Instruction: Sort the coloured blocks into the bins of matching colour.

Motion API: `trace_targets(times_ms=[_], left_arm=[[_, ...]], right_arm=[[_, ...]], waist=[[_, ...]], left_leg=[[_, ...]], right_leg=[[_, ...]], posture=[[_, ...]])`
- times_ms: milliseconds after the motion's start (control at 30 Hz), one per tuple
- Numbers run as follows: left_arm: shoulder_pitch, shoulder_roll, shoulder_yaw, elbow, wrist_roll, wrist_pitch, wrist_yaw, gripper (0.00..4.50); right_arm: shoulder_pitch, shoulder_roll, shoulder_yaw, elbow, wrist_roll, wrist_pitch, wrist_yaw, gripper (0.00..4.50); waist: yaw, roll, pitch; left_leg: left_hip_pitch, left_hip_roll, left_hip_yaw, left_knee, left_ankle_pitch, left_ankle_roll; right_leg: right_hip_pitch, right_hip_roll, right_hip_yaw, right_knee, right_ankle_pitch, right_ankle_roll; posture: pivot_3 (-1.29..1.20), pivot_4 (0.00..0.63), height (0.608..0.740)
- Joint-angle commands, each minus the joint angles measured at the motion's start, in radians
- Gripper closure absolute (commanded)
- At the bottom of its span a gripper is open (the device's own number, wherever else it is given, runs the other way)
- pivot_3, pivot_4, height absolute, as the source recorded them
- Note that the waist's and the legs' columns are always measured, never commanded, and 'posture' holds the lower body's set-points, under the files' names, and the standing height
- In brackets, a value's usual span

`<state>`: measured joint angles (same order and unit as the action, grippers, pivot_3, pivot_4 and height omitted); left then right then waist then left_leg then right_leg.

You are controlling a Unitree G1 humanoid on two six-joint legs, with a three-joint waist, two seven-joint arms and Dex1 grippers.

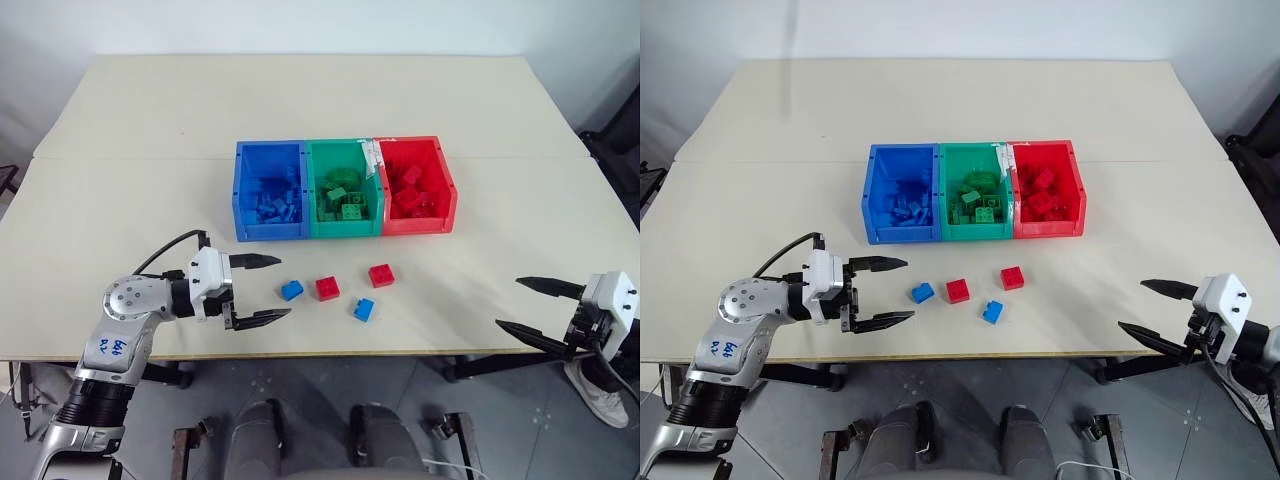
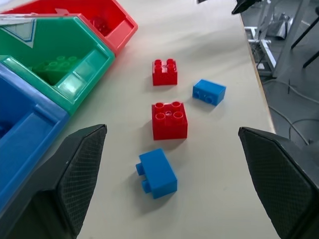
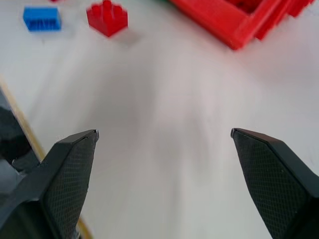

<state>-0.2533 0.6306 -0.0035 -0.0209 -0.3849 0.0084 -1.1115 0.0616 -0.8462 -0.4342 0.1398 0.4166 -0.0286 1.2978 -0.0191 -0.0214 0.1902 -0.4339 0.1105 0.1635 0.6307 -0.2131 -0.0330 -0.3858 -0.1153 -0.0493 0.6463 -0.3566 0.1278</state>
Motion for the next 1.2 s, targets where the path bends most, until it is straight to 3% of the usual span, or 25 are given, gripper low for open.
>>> trace_targets(times_ms=[33, 333, 533, 700, 800, 1033, 1200], left_arm=[[0.02, 0.017, 0.045, 0.004, 0.006, -0.045, 0.002, 0.0], [0.17, 0.076, 0.179, -0.053, -0.031, -0.045, 0.038, 0.0], [0.273, 0.086, 0.244, -0.141, -0.052, 0.001, 0.072, 0.0], [0.306, 0.084, 0.249, -0.212, -0.08, 0.052, 0.084, 0.0], [0.318, 0.075, 0.246, -0.23, -0.078, 0.061, 0.097, 0.0], [0.308, 0.059, 0.23, -0.25, -0.078, 0.071, 0.117, 0.0], [0.268, 0.037, 0.218, -0.263, -0.092, 0.089, 0.137, 0.0]], right_arm=[[-0.066, -0.01, 0.047, 0.029, 0.0, -0.047, 0.038, 0.04], [-0.475, 0.121, 0.393, 0.121, -0.059, 0.069, 0.107, 0.04], [-0.705, 0.248, 0.571, 0.361, -0.182, 0.072, 0.129, 0.04], [-0.768, 0.304, 0.601, 0.455, -0.217, 0.021, 0.14, 0.04], [-0.764, 0.315, 0.616, 0.48, -0.24, -0.024, 0.137, 0.66], [-0.717, 0.313, 0.582, 0.422, -0.22, -0.025, 0.09, 3.05], [-0.661, 0.305, 0.441, 0.244, -0.087, 0.123, -0.021, 3.05]], waist=[[-0.01, 0.0, 0.0], [-0.035, 0.0, 0.0], [-0.032, 0.0, 0.0], [-0.033, 0.0, 0.0], [-0.035, 0.0, 0.0], [-0.036, 0.0, 0.0], [-0.033, 0.0, 0.0]], left_leg=[[0.0, 0.0, 0.0, 0.0, 0.0, 0.0], [0.008, 0.002, 0.0, -0.002, 0.0, -0.001], [0.008, 0.002, 0.001, -0.001, -0.001, -0.001], [0.008, 0.002, 0.002, -0.003, -0.002, -0.001], [0.008, 0.002, 0.003, -0.003, -0.002, -0.002], [0.008, 0.004, 0.004, -0.002, -0.002, -0.002], [0.008, 0.004, 0.004, -0.002, -0.002, -0.002]], right_leg=[[0.0, 0.0, 0.0, 0.0, 0.0, 0.0], [0.007, 0.0, 0.0, 0.0, 0.0, -0.001], [0.007, -0.001, 0.0, 0.0, 0.0, -0.001], [0.005, 0.0, 0.0, 0.001, -0.001, -0.001], [0.005, 0.0, 0.0, 0.0, -0.001, -0.001], [0.004, 0.0, 0.0, 0.0, -0.001, -0.001], [0.004, 0.0, 0.0, 0.0, -0.001, -0.001]], posture=[[0.0, 0.15, 0.74], [0.0, 0.15, 0.74], [0.0, 0.15, 0.74], [0.0, 0.15, 0.74], [0.0, 0.15, 0.74], [0.0, 0.15, 0.74], [0.0, 0.15, 0.74]])
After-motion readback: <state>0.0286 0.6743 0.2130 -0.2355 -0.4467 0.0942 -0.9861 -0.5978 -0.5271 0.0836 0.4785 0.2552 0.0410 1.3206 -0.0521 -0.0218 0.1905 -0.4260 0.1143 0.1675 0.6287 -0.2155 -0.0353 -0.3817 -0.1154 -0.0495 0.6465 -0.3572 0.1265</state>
